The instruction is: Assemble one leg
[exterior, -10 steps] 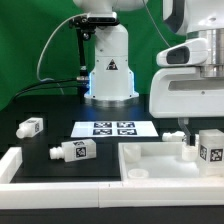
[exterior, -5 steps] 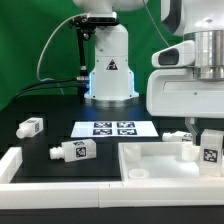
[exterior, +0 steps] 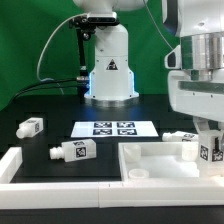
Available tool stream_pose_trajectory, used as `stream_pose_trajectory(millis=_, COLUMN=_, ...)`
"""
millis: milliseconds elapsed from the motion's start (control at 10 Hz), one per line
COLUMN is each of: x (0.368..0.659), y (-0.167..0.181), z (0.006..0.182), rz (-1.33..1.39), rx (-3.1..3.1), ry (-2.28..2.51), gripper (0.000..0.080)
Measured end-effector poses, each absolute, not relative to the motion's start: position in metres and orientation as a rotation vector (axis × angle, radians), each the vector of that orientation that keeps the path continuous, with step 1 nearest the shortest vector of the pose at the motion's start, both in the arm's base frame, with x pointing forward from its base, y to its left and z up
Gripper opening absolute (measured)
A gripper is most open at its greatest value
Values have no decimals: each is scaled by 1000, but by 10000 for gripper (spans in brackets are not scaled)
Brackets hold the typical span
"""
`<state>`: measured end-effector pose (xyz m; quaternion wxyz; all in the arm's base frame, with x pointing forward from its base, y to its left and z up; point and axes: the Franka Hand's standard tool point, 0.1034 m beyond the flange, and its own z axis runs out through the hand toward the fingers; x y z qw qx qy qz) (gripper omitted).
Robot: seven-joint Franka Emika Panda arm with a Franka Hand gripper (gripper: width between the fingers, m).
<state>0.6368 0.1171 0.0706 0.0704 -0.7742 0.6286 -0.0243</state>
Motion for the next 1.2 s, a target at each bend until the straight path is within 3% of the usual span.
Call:
stream_pose_trajectory(millis=300, x=638, y=117, z=70, rz=-46, rx=-2147, ry=2062, gripper=290)
stream_pose_trajectory(millis=400, x=637, y=115, z=70, rz=-61, rx=-2281, ry=1919, gripper=381)
stream_pose_trajectory(millis=500, x=637, y=113, z=69, rz=-79, rx=-2431, ry=1733, gripper=572)
stream_pose_trajectory(millis=600, x=638, y=111, z=70, rz=-98, rx=-2572, ry=1525, gripper=572)
stream_pose_trajectory(millis=700, x=638, y=109, z=71, rz=-116, rx=-2709, ry=1276, gripper=633)
stream_pose_trajectory(millis=1200, x=634, y=111, z=71, rz=-219, rx=-2898, ry=833, gripper=649)
